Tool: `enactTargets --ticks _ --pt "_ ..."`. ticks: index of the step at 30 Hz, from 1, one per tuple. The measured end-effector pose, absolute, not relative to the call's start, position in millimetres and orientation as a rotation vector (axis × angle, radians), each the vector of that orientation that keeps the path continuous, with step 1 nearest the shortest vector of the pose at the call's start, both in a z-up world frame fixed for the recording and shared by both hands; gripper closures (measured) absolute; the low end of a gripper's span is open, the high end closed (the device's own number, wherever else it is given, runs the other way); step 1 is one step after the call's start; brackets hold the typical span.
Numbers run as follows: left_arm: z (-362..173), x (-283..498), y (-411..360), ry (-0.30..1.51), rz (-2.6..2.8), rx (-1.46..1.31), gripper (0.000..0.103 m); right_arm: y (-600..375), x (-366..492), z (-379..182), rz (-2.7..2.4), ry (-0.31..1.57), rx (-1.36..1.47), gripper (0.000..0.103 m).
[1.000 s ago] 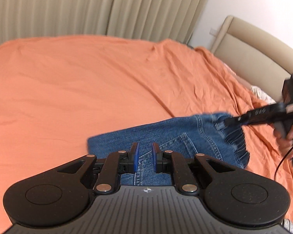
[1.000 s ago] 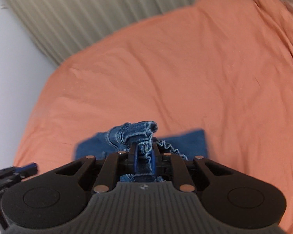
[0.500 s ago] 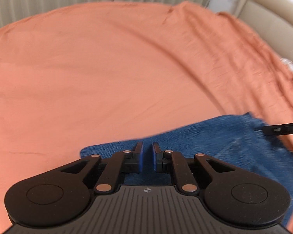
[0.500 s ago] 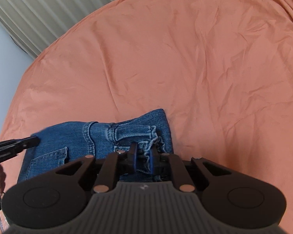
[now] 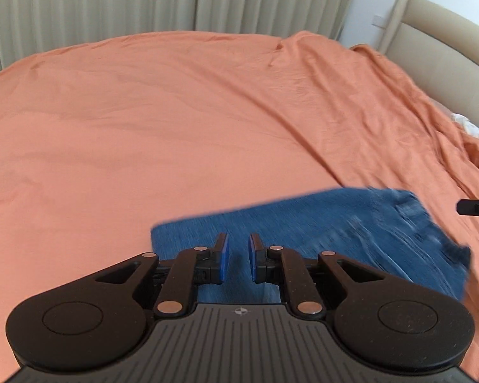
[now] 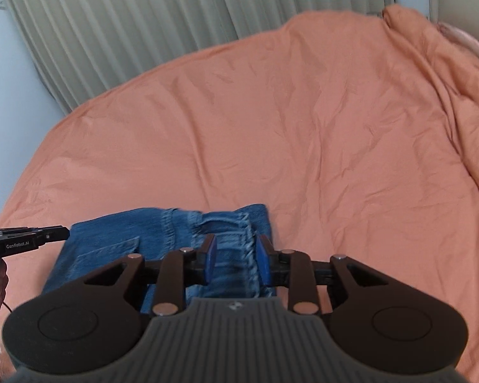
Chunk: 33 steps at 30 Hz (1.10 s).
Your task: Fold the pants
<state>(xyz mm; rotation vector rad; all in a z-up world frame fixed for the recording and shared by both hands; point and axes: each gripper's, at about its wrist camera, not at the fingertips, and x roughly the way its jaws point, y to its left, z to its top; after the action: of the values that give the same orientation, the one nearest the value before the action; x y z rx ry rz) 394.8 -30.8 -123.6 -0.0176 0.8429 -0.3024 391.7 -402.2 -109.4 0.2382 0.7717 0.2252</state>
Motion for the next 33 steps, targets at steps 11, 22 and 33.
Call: enactTargets --ticks 11,22,33 --pt "-110 305 -28 0.897 -0.308 -0.038 0.086 -361 325 -166 0.108 0.689 0.243 0.078" --pt "-132 216 -37 0.954 -0.320 0.097 0.054 -367 329 -189 0.087 0.724 0.255 0.078" --pt "-153 212 -65 0.924 -0.192 0.328 0.078 -369 322 -190 0.097 0.707 0.267 0.078"
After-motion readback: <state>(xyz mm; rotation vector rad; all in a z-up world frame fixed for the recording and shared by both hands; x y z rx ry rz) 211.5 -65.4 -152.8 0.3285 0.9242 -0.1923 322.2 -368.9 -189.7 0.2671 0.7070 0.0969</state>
